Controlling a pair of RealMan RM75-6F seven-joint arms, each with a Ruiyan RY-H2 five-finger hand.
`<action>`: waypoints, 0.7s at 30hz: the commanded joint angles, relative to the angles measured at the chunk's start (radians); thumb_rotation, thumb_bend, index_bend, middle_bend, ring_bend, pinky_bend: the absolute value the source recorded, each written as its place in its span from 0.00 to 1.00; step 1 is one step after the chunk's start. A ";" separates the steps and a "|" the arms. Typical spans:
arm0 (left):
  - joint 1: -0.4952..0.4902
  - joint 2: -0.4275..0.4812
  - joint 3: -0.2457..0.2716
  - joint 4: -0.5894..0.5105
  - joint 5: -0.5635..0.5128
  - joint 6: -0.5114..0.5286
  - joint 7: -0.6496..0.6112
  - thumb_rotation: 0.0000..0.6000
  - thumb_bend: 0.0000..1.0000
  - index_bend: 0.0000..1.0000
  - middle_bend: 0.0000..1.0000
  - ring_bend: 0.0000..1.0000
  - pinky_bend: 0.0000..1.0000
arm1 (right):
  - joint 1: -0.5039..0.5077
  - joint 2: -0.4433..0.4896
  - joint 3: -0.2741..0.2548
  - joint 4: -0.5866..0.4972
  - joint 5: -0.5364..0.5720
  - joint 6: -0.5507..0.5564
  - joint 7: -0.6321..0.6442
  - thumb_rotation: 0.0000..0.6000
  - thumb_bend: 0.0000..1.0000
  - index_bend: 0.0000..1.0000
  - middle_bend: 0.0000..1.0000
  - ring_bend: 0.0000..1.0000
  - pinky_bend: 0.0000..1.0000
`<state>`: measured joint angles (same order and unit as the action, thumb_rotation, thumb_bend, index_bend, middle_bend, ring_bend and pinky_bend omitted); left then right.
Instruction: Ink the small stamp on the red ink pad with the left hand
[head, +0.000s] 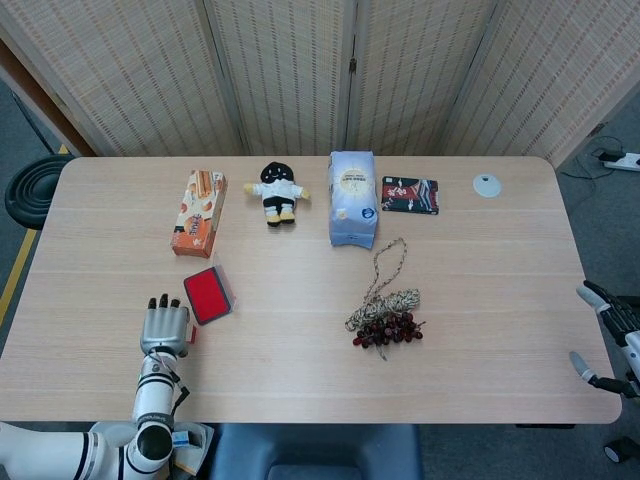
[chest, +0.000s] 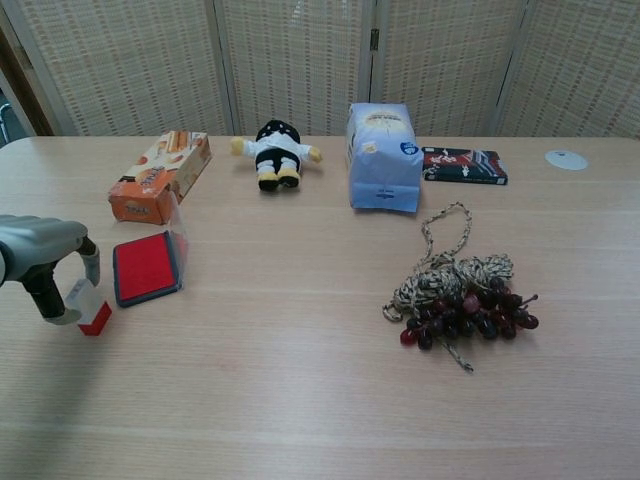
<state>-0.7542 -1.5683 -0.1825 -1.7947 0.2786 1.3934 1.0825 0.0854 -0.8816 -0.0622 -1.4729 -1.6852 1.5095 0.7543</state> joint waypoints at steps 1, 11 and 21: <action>-0.002 0.002 0.002 0.008 0.001 -0.011 -0.007 1.00 0.30 0.35 0.17 0.07 0.10 | 0.000 0.000 0.000 -0.001 0.002 0.001 -0.001 1.00 0.38 0.02 0.00 0.00 0.00; -0.005 0.004 0.004 0.023 0.001 -0.026 -0.028 1.00 0.30 0.40 0.21 0.15 0.17 | 0.002 0.000 0.000 0.000 0.007 -0.005 -0.002 1.00 0.38 0.02 0.00 0.00 0.00; 0.004 0.013 0.007 0.015 0.030 -0.016 -0.067 1.00 0.30 0.47 0.29 0.21 0.24 | 0.006 -0.002 0.000 -0.006 0.012 -0.015 -0.017 1.00 0.38 0.02 0.00 0.00 0.00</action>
<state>-0.7517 -1.5562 -0.1756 -1.7779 0.3063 1.3748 1.0179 0.0907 -0.8838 -0.0621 -1.4789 -1.6733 1.4952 0.7382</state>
